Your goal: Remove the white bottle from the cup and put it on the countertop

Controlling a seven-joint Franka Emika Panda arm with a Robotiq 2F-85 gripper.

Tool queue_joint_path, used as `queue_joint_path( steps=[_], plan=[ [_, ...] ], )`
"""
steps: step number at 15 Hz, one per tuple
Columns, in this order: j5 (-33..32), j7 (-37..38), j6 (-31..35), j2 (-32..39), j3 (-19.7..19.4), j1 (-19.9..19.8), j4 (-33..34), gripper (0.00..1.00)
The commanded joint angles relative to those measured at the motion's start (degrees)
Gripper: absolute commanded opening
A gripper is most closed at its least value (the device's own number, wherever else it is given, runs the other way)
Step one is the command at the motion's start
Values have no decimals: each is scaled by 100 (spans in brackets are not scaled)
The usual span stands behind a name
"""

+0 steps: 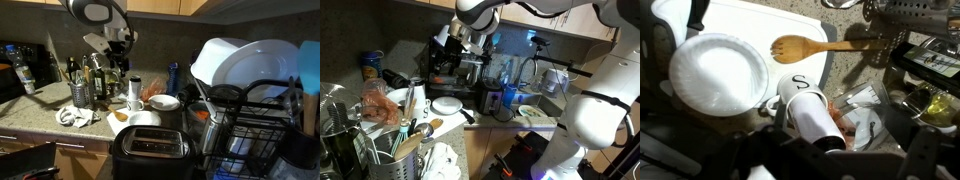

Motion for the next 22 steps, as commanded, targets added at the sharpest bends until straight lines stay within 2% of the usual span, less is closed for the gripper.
queue_joint_path(
  steps=[1, 9, 11, 16, 22],
  plan=[
    [28, -253, 247, 718, 147, -36, 621, 100],
    [-50, -345, 592, 1871, 434, -63, 1609, 100],
    [-211, -318, 495, 2080, 487, -60, 1865, 100],
    [-1094, -208, -103, 2408, 495, 0, 2533, 100],
    [-1206, -302, -544, 2605, 561, 3, 2975, 100]
  ],
)
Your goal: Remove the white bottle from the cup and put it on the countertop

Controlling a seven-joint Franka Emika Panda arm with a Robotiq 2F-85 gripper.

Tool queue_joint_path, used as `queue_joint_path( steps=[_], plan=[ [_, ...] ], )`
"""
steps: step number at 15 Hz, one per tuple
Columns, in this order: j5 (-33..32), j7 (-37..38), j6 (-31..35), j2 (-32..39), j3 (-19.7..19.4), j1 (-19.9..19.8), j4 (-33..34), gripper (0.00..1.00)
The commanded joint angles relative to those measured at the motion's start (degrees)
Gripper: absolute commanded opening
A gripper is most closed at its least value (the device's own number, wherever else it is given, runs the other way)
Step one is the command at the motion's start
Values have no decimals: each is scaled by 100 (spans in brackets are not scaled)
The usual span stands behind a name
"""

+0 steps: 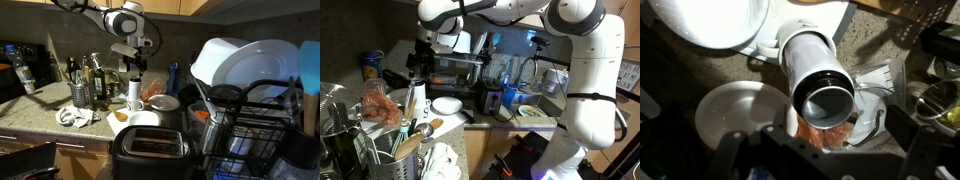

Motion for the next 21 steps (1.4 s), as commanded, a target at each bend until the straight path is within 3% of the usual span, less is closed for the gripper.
queue_joint_path(
  steps=[1, 18, 19, 20, 21],
  plan=[
    [-65, -105, -367, 183, 95, -29, 373, 100],
    [-313, -91, -815, 612, 114, 37, 705, 100],
    [-329, -90, -838, 639, 114, 44, 730, 94],
    [-365, -85, -873, 669, 111, 56, 768, 72],
    [-423, -77, -911, 696, 104, 72, 811, 70]
  ],
)
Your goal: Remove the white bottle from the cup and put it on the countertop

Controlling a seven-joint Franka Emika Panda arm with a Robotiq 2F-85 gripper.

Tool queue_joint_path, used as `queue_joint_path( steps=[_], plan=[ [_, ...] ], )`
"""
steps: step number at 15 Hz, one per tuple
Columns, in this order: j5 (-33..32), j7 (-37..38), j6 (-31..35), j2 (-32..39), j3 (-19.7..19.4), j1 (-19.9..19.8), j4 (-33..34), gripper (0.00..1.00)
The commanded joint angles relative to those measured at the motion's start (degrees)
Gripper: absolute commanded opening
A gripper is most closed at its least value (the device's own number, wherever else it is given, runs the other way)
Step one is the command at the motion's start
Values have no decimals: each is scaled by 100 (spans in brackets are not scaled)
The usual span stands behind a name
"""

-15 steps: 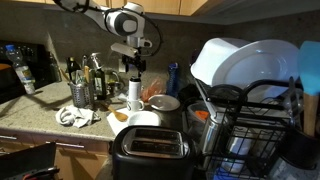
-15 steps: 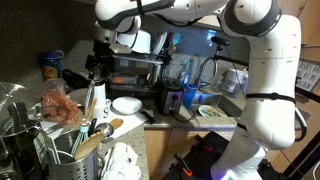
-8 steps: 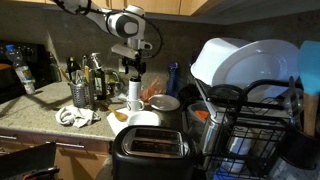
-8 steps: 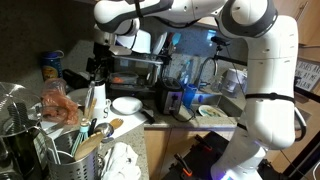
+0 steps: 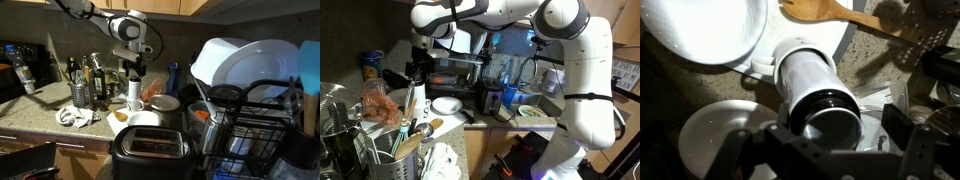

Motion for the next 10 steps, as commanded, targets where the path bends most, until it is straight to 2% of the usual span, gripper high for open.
queue_joint_path(
  steps=[1, 4, 10],
  plan=[
    [-210, -77, -320, 154, 21, 39, 331, 68],
    [-344, -65, -417, 189, 12, 77, 445, 45],
    [-478, -56, -634, 225, -3, 87, 583, 44]
  ],
)
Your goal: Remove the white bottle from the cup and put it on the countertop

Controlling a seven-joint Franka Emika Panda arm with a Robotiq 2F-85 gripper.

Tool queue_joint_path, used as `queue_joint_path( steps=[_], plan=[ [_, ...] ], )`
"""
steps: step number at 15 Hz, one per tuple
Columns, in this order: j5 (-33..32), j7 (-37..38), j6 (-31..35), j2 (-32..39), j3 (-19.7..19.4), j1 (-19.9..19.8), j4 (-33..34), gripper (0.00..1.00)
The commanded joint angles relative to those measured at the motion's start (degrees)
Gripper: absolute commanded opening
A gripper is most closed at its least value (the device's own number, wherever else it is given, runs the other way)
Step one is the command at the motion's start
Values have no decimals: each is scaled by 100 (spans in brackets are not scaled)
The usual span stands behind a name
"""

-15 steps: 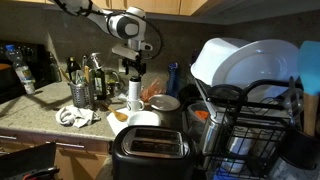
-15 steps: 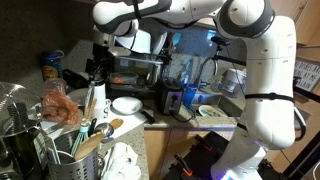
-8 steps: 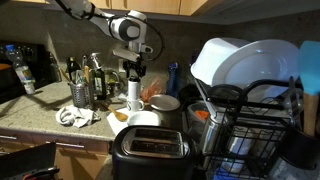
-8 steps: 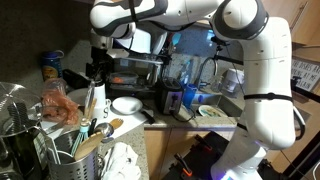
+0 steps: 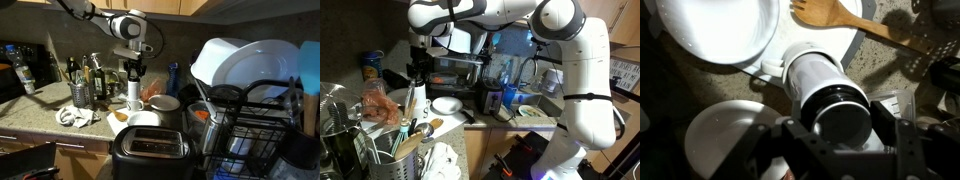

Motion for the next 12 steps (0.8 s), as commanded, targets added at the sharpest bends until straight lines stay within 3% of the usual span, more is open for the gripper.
queue_joint_path(
  steps=[1, 12],
  plan=[
    [-71, -56, -269, 60, 6, -3, 278, 44],
    [322, 7, -160, -236, 1, -173, 672, 44]
  ],
)
